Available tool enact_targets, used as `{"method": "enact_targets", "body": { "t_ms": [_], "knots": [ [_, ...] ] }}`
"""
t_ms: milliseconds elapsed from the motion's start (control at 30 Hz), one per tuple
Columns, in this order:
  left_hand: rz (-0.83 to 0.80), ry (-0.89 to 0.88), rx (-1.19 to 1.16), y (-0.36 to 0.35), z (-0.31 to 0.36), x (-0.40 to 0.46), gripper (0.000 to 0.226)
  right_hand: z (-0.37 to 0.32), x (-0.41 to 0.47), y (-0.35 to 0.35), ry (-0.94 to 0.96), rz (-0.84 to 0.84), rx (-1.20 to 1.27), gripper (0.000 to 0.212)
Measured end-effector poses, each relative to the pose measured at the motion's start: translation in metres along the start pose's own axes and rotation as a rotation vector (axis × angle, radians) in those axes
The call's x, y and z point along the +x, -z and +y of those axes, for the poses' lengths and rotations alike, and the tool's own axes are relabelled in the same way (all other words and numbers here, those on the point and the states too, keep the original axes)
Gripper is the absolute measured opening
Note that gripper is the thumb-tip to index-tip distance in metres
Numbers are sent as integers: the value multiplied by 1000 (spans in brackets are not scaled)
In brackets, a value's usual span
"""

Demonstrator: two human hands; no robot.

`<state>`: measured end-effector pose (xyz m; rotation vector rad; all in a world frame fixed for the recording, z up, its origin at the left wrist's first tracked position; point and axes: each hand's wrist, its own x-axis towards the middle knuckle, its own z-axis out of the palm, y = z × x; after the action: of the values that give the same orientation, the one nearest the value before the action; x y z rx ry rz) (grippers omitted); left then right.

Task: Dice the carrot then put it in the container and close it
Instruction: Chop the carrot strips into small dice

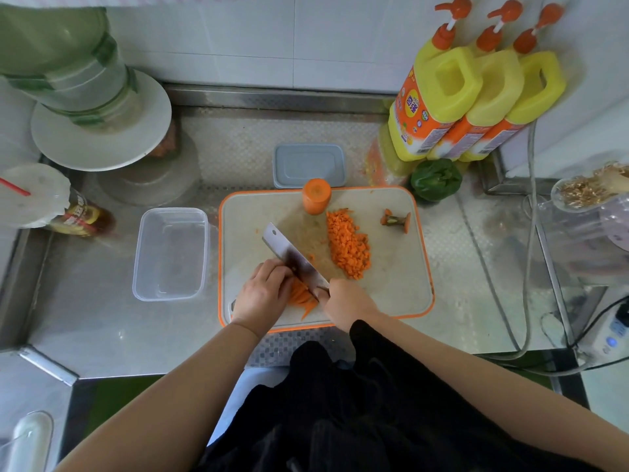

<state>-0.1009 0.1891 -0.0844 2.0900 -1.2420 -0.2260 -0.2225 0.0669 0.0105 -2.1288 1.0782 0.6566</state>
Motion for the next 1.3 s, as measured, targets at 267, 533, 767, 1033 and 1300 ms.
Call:
{"method": "enact_targets", "body": {
  "t_ms": [267, 533, 767, 1033, 1300],
  "knots": [
    [27, -193, 207, -1, 15, -20, 48, 8, -14, 4, -7, 136, 1, 35],
    [13, -160, 388, -11, 27, -16, 31, 16, -16, 8, -56, 183, 33, 36],
    [22, -161, 332, -4, 18, -20, 31, 11, -24, 4, -27, 115, 8, 36],
    [-40, -143, 250, 1, 5, -17, 37, -2, -32, -1, 36, 69, -103, 32],
    [-79, -141, 188, 1, 0, -13, 35, -6, -26, -6, 22, 60, -151, 24]
  ]
}}
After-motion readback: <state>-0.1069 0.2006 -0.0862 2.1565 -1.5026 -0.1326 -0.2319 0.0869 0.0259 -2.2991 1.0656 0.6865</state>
